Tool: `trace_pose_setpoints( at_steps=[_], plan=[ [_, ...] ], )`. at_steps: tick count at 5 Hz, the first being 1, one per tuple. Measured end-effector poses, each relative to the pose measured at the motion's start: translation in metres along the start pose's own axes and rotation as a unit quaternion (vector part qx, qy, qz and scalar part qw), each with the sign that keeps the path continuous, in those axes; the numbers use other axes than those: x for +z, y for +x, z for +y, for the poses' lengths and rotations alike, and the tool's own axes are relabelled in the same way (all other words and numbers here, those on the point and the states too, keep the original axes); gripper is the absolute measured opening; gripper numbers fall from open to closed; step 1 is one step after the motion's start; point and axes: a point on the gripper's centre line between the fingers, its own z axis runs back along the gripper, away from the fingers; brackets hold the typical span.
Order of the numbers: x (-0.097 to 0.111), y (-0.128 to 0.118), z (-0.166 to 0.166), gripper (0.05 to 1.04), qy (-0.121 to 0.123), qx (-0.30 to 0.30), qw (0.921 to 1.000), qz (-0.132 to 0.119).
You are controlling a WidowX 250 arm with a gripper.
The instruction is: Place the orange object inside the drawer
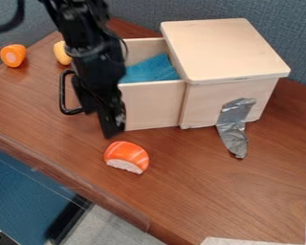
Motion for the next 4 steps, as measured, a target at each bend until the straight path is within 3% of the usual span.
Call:
trace_pose_setpoints(
  at_steps=[2,3,4],
  plan=[
    [0.001,0.007,-0.026,1.001,-0.012,-0.095,0.9954,-0.010],
    [-0.012,0.006,-0.024,1.001,-0.033,-0.142,0.9893,0.008],
    [-0.021,0.010,-0.016,1.001,-0.030,-0.181,0.9829,0.021]
  ],
)
